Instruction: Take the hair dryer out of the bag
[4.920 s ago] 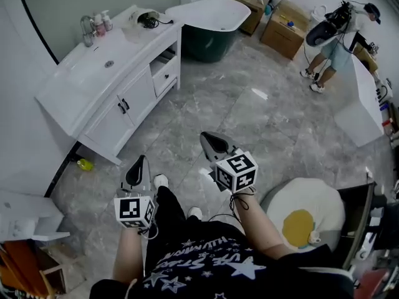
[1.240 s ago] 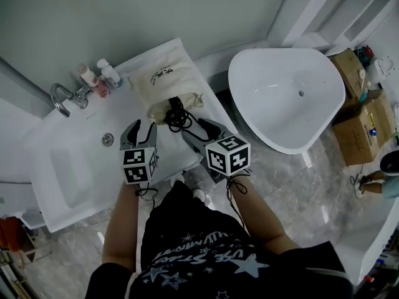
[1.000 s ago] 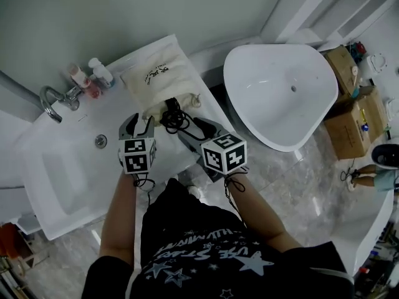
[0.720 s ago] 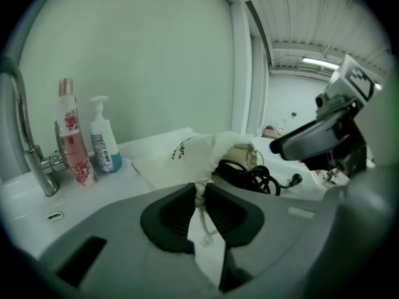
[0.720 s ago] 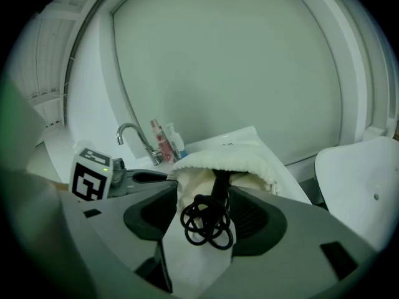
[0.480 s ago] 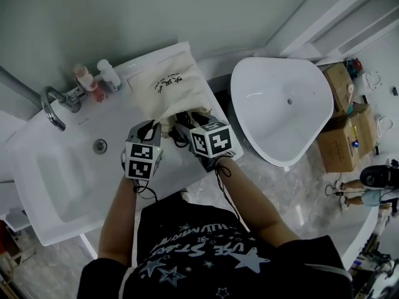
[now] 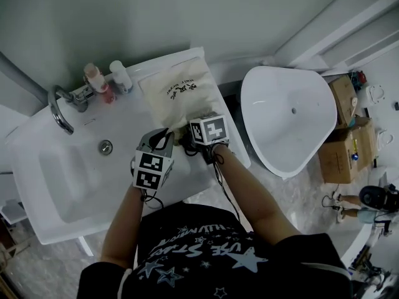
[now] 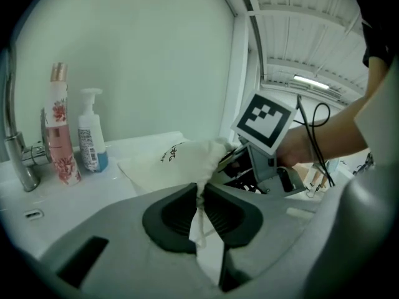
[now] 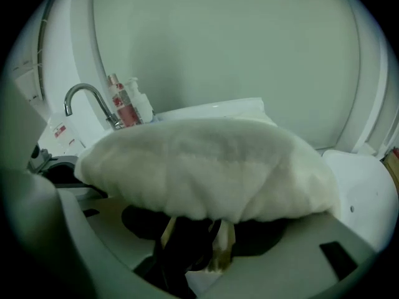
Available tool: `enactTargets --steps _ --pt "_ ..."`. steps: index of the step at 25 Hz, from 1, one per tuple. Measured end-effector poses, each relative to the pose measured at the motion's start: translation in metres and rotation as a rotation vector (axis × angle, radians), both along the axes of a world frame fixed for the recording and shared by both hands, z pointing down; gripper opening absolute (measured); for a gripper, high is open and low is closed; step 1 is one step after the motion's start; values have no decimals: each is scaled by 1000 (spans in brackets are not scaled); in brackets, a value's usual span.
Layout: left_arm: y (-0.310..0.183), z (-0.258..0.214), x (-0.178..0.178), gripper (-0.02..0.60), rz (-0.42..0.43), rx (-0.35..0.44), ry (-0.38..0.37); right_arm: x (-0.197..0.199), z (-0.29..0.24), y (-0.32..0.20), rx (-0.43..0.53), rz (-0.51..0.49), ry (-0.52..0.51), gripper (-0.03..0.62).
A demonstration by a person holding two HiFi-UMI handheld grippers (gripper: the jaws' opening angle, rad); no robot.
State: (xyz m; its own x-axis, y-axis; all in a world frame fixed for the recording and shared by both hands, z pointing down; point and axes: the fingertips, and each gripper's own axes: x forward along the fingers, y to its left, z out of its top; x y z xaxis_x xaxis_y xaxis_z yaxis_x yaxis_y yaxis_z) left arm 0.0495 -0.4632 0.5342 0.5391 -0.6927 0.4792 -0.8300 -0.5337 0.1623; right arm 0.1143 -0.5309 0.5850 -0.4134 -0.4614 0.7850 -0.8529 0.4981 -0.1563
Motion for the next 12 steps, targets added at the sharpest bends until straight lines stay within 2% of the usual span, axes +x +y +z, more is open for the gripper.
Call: enactTargets --steps 6,9,12 --pt "0 3 -1 49 18 0 2 -2 18 -7 -82 20 4 249" --pt "-2 4 -1 49 11 1 5 -2 20 -9 -64 -1 21 245" --pt "-3 4 -3 49 -12 -4 21 -2 21 -10 -45 -6 59 199"
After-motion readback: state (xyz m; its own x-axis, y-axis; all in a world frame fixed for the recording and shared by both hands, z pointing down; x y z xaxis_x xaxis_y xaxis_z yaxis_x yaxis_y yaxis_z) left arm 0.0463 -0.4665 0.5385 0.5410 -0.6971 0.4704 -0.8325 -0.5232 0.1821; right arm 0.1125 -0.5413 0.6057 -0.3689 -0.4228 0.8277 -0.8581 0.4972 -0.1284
